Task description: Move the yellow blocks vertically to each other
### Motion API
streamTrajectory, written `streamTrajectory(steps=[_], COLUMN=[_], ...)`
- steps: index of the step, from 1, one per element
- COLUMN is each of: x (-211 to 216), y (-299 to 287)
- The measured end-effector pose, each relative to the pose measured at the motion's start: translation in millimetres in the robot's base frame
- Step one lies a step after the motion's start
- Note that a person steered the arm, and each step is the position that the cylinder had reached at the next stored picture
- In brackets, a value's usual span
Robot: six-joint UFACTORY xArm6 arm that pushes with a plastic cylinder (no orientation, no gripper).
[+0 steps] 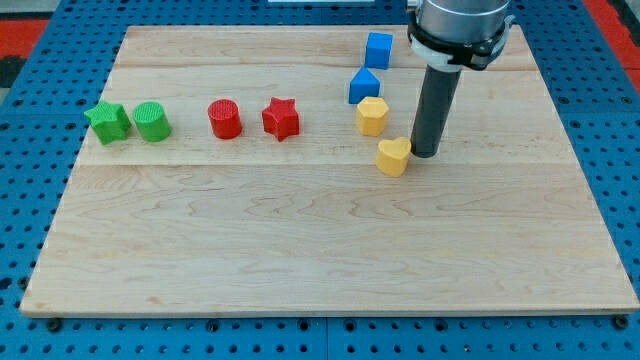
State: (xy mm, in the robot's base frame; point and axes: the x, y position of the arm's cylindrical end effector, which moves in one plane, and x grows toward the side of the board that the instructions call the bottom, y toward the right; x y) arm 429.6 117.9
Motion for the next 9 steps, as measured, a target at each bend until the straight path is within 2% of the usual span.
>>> streamTrajectory(steps=[2, 3, 4, 5, 6, 7, 9], x=[0.4, 0.4, 0.1, -26.9, -66.3, -75.8, -78.0], y=[-46.4, -50.5, -16.4, 27.2, 12.7, -24.6, -60.7])
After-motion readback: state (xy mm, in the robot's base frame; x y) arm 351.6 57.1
